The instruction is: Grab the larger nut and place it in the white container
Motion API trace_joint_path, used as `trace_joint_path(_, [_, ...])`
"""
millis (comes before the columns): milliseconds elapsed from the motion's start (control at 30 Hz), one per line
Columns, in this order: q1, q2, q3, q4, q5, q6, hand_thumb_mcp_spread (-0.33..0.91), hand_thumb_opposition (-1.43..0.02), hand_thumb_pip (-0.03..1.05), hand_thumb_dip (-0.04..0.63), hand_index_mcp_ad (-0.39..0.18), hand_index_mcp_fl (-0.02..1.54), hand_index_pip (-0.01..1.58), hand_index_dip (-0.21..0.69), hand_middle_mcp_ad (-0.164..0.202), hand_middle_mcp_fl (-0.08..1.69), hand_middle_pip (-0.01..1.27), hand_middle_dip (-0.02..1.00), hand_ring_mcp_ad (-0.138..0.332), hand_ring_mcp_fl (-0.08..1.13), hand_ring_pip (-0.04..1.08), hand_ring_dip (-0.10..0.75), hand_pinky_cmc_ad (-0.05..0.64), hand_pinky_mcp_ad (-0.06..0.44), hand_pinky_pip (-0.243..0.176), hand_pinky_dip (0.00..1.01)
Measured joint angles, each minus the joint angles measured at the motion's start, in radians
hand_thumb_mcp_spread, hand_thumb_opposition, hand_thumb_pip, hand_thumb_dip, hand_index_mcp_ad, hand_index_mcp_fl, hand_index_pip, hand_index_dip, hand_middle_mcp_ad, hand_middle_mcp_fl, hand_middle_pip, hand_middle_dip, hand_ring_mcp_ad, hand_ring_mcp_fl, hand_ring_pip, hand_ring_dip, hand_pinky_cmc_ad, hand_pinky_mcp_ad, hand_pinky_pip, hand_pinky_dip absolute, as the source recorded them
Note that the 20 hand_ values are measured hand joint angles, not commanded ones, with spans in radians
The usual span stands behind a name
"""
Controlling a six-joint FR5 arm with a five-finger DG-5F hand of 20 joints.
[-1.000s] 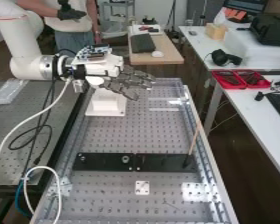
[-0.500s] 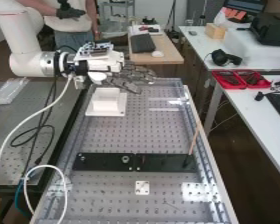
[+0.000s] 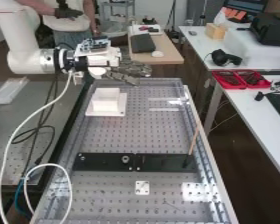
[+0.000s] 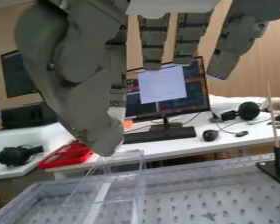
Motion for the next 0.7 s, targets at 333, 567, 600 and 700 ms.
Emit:
trace_joint_path(333, [0.082,0.011,-0.036,-0.042,-0.033,0.020,0.44,-1.00,0.72,0.267,-0.134,0.24,1.51,0.126,0.066,0.06,0.13,0.25,0.113,0.00,0.10,0.178,0.354,0.253,-0.059,0.42])
trace_joint_path(567, [0.140,0.024,-0.066,-0.072,0.013,0.021,0.44,-1.00,0.72,0.267,-0.134,0.24,1.51,0.126,0.066,0.06,0.13,0.25,0.113,0.00,0.10,0.178,0.354,0.244,-0.059,0.42])
trace_joint_path(600, [0.147,0.025,-0.069,-0.083,0.017,0.020,0.44,-1.00,0.72,0.267,-0.134,0.24,1.51,0.126,0.066,0.06,0.13,0.25,0.113,0.00,0.10,0.178,0.354,0.244,-0.059,0.42])
trace_joint_path(700, [0.165,0.025,-0.075,-0.115,0.028,0.020,0.44,-1.00,0.72,0.267,-0.134,0.24,1.51,0.126,0.066,0.06,0.13,0.25,0.113,0.00,0.10,0.178,0.354,0.244,-0.059,0.42])
